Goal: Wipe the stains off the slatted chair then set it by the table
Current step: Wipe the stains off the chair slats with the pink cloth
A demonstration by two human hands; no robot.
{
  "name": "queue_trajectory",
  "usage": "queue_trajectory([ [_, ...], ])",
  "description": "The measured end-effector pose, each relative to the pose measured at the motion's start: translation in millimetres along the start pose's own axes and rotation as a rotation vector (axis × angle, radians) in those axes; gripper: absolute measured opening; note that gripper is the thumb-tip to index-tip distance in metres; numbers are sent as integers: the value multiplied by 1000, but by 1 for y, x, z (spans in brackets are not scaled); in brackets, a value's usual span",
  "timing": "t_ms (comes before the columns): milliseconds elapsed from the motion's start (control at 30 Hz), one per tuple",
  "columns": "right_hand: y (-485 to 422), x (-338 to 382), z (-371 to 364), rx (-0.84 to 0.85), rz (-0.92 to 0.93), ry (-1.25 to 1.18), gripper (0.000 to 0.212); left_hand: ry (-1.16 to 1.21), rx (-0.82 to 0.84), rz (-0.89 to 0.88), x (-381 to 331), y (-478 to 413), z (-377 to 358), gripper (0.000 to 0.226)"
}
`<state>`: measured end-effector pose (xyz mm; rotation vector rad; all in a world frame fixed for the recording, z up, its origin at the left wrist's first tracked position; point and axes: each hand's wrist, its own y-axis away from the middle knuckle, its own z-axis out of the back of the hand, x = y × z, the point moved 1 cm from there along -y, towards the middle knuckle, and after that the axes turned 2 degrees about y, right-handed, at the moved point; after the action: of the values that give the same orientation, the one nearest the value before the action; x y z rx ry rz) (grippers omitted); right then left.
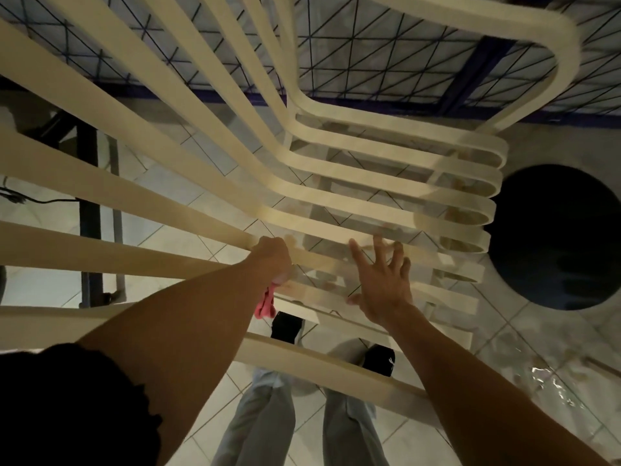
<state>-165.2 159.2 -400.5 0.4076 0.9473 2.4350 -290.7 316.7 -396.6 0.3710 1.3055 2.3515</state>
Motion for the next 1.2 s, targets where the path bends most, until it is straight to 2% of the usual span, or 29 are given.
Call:
queue_trajectory([
  [133,-1,-2,-1,-13,9,5,109,121,58,-4,-4,1,2,29],
  [200,-1,-3,-1,-12,8,0,109,171,90,22,-2,1,2,31],
  [300,-1,-4,-2,-6,15,6,109,197,28,51,2,4,0,37],
  [467,-1,-4,-1,-4,15,19,108,123,-146,-1,4,1,3,20],
  [533,-1,-4,-1,-8,16,26,108,91,-162,5,1,-1,0,29],
  [700,-2,-4,-1,-9,24,34,109,207,-90,27,-9,-3,-9,38],
  [800,-2,-4,-2,-16,14,40,110,285,2,-18,-24,-1,-14,44],
  [933,-2,-6,-3,-27,11,49,110,288,68,-54,-30,2,-15,40],
  [1000,-2,-9,-4,-43,28,60,108,262,39,-39,-19,4,-10,35],
  [1200,-1,-13,-5,-47,42,78,105,49,-188,22,10,3,5,26],
])
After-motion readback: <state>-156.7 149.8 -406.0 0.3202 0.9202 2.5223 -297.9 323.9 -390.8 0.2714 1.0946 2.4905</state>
